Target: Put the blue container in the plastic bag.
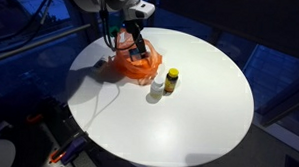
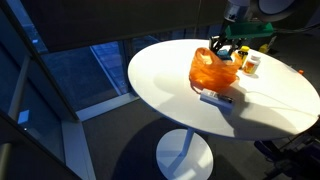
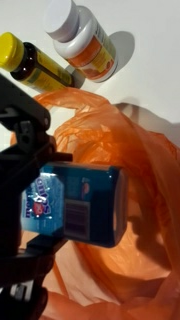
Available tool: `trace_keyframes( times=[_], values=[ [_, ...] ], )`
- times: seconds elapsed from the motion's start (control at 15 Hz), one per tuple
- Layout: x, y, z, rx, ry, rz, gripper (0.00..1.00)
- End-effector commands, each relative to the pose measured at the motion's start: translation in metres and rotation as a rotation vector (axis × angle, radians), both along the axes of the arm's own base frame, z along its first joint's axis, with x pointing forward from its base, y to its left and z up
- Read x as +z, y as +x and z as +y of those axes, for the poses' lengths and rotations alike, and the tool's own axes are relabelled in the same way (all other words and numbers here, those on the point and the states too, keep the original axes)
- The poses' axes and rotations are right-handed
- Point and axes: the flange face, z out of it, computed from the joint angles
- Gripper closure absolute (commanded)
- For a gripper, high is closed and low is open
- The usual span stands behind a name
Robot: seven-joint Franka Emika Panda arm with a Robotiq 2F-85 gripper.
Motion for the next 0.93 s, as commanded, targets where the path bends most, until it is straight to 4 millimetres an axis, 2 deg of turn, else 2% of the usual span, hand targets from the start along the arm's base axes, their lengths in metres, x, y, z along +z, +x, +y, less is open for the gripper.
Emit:
trace_keyframes(
  times=[0.0,0.07,0.33,0.87],
  values=[
    [0.0,0.01,0.001,0.0,-0.014,0.012,0.03],
    [0.002,0.007,-0.001,0.006,-0.011,0.016,0.0],
    [0.014,-0.009,-0.014,0.029,-0.01,0.047,0.0],
    [0.057,-0.051,-0.068,0.249,0.007,0.192,0.0]
  ],
)
